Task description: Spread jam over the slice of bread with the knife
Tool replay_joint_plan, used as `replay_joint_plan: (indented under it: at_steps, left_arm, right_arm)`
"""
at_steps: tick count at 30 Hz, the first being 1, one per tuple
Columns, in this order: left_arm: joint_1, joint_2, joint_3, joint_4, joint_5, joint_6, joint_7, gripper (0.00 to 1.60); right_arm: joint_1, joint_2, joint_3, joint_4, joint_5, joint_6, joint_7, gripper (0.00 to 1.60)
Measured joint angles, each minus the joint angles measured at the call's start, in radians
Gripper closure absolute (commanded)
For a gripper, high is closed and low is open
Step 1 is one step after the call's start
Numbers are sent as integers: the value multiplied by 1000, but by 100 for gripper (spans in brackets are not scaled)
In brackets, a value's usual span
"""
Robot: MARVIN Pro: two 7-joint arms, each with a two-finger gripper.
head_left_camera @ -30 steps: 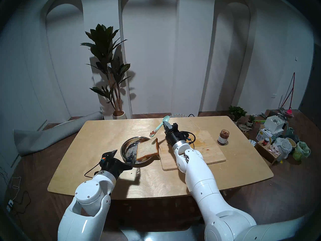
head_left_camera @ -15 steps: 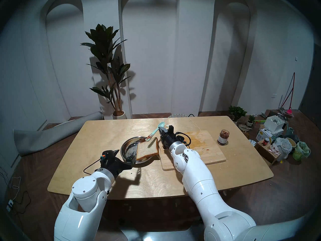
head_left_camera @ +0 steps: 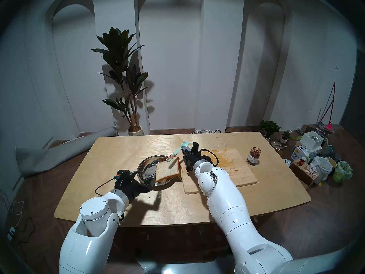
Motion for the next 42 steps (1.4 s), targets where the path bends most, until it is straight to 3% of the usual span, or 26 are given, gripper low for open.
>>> replay_joint_plan:
  at_steps: [11,21,28,42]
  left_arm:
    - [-51,-30,-99,59,-115,98,15,0]
    - [-119,-63,-160,171,-272,227,-2,0]
    - [-179,-71,-174,233,-347,332,-12,0]
    - [-275,-60,-160,295,-375,484,57,0]
  right_arm:
    - [-54,36,-52,-138,74,-89,-143,160]
    - [-111,68,-105,-270,117,-180,-208,160]
    - [-162,90,-133,-363,126,-270,-242,160]
    - [-254,126,-177,-526,84,-440,-286,160]
